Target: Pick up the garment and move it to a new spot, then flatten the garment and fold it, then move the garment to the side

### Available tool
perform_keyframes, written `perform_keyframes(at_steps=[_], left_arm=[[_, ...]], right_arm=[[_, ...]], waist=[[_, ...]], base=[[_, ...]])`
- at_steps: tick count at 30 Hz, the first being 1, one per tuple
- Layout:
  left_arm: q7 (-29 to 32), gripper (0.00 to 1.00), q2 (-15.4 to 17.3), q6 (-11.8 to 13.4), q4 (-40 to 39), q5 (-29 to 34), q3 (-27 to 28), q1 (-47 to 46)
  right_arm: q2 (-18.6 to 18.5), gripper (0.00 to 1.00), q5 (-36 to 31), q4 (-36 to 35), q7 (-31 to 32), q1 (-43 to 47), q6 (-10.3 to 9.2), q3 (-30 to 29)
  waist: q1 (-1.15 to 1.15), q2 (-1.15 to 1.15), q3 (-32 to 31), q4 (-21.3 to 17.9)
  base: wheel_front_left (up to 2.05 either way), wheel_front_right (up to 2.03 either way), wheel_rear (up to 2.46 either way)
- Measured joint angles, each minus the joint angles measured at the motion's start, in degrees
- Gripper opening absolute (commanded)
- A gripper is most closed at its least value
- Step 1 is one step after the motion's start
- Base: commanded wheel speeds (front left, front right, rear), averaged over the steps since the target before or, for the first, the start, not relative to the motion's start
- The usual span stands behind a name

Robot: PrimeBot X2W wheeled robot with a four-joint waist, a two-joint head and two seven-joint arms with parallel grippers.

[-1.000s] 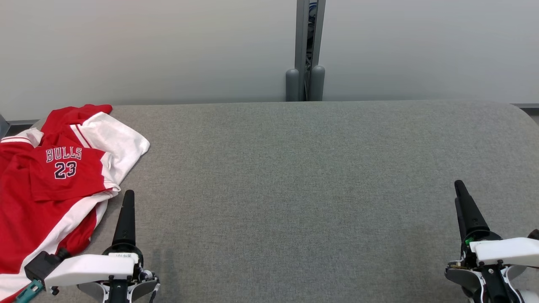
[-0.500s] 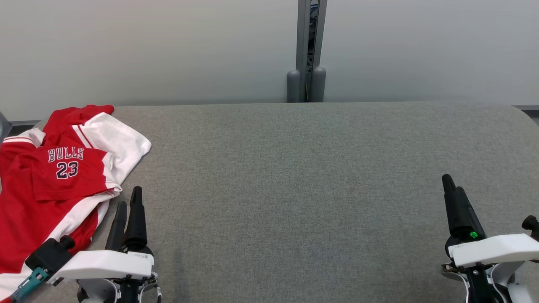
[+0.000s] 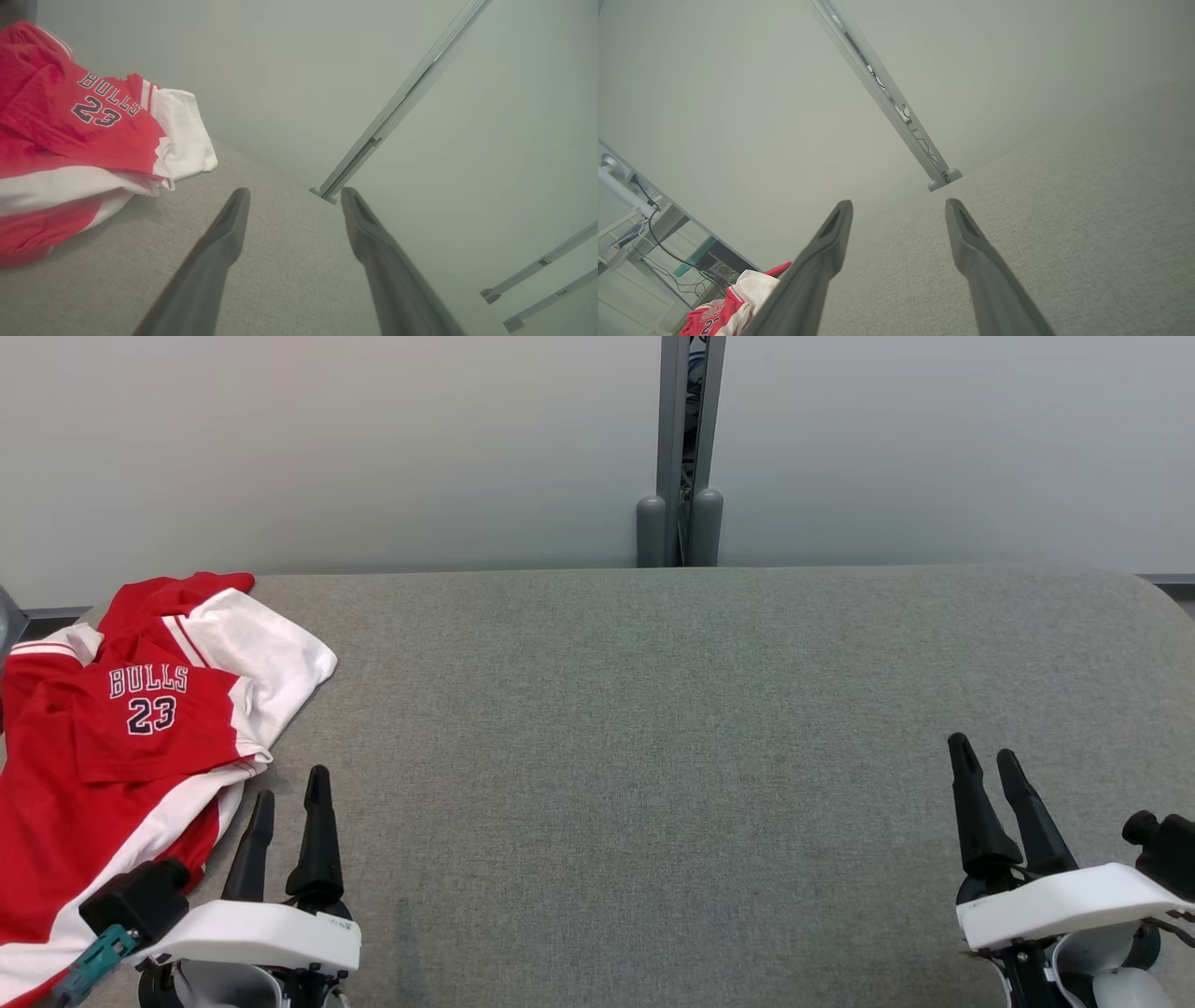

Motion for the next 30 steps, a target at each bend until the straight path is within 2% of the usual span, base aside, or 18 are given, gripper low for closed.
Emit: perform_keyframes(at_steps=[30], left_arm=[[-4.13, 1.00, 2.30, 3.21, 2.12, 20.06, -2.86, 0.70]], right_arm=[[-0.30, 1.00, -22.09, -0.81, -5.50, 0.90, 0.01, 1.70]], waist=[[0.00, 0.00, -0.20, -0.03]], base=[[0.00, 0.00, 0.00]])
